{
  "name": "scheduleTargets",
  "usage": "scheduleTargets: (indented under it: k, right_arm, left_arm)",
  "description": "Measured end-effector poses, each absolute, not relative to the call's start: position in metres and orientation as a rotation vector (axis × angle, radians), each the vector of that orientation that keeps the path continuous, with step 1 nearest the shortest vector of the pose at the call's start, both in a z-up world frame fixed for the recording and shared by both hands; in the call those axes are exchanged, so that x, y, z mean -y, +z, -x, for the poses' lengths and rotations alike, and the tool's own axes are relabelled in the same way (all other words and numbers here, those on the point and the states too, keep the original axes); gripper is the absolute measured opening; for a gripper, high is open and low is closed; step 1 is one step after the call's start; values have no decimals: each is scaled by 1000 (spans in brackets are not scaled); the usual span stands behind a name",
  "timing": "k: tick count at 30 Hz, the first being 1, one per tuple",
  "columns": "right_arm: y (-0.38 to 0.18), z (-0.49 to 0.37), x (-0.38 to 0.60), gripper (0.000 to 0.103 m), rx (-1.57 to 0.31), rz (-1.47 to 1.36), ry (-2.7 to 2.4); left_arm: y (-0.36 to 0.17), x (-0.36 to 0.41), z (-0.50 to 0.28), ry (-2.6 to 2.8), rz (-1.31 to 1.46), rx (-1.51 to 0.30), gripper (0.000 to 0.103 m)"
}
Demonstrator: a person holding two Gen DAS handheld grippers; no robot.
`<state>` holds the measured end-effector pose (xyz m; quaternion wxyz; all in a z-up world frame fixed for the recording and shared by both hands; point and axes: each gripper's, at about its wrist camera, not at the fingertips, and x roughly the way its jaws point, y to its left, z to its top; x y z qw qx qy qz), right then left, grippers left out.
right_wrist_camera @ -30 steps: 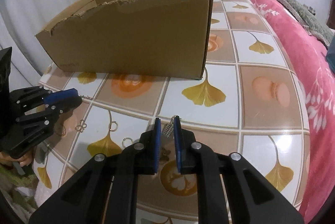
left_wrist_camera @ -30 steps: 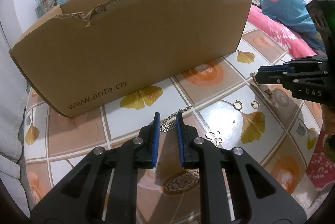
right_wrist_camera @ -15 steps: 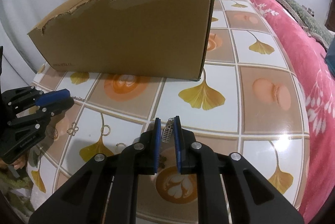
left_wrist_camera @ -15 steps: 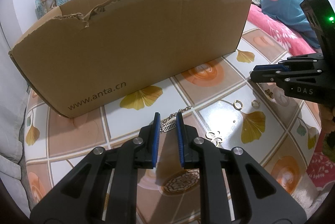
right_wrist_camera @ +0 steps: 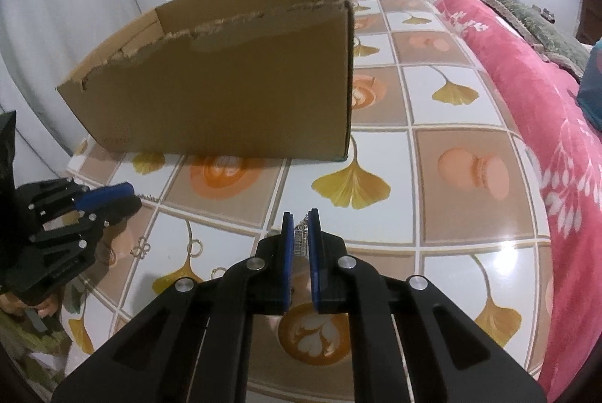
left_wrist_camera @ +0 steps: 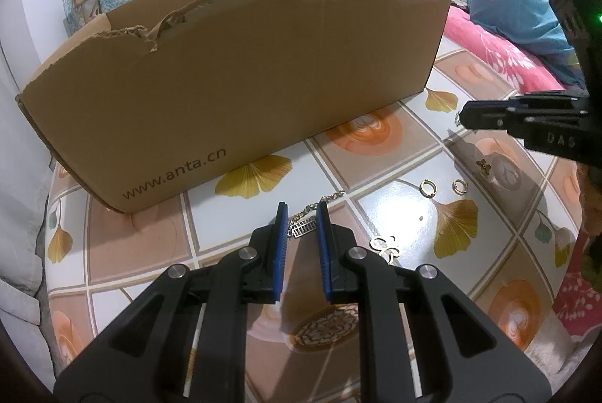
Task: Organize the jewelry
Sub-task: 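Carry the gold charm with both grippers over into the cardboard box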
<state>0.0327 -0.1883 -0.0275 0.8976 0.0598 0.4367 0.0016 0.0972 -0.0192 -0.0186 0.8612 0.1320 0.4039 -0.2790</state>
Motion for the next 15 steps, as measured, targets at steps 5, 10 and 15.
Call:
scheduleTargets:
  k: [5, 10, 15]
  right_arm:
    - [-20, -30, 189, 8, -878, -134, 3]
    - [-14, -28, 192, 8, -857, -144, 0]
    - [-9, -25, 193, 8, -841, -151, 1]
  left_arm:
    - [-18, 20, -97, -589, -285, -845, 14]
    - [-15, 22, -93, -597, -300, -827, 14]
    - [-4, 23, -88, -605, -308, -799, 14]
